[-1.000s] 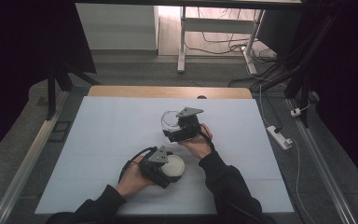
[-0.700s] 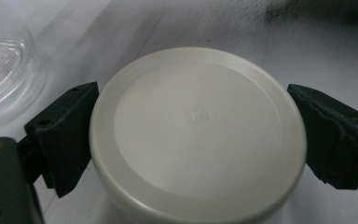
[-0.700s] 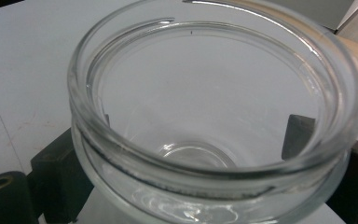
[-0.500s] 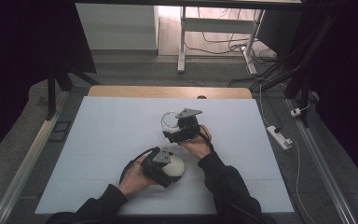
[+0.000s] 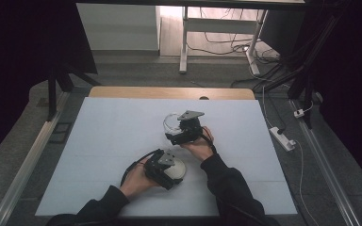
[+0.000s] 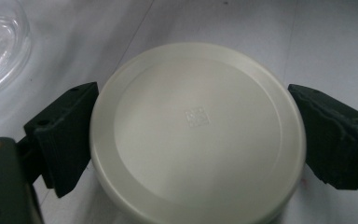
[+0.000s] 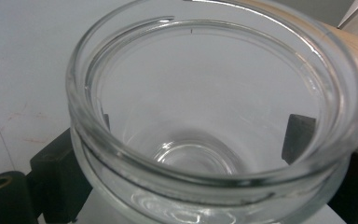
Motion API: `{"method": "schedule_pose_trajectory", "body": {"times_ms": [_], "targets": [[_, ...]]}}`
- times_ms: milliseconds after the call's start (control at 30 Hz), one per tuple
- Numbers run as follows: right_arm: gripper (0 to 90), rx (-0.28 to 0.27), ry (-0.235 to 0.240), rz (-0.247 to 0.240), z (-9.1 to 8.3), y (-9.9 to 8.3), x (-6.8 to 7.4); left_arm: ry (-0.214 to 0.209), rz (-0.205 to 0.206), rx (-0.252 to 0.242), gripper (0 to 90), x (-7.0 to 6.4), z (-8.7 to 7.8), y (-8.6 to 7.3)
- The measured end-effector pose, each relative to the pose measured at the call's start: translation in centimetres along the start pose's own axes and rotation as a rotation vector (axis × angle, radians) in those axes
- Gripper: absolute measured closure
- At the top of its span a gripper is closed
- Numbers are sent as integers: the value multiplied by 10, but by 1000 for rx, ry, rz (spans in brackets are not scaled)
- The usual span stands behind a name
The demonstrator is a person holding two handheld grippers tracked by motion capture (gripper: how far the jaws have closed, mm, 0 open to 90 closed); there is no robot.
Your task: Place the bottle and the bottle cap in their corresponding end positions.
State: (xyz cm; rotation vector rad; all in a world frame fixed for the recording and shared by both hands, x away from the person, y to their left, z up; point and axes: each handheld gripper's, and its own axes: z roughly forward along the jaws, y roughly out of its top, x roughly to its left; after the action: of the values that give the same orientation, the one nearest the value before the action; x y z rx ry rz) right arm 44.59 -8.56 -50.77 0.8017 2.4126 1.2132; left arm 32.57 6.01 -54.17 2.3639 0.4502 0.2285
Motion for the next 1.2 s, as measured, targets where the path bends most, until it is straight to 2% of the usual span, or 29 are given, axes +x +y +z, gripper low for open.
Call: {"method": "schedule_pose_trajectory", "body": {"times_ms": [267,467,633,800,967,1067,1200], "targets": [[62,5,5,7,0,0,0,-18,-17,12,74,3,1,0],[59,4,5,17,0,0,0,-8,-31,15,45,3,1,1],[30,0,16,38,0,1,0,-21,-43,-3,0,5,-1,-1],[20,-3,27,35,-3,2,-1,-23,-58,-19,0,4,-4,-2],[19,-9,32,38,-8,1,-1,-27,-77,-55,0,5,-14,-2],[10,-17,37,42,-11,2,-2,-34,-102,-87,0,5,-20,-3],[0,-24,45,56,-17,3,-1,-35,-116,-106,0,7,-29,-5]]}}
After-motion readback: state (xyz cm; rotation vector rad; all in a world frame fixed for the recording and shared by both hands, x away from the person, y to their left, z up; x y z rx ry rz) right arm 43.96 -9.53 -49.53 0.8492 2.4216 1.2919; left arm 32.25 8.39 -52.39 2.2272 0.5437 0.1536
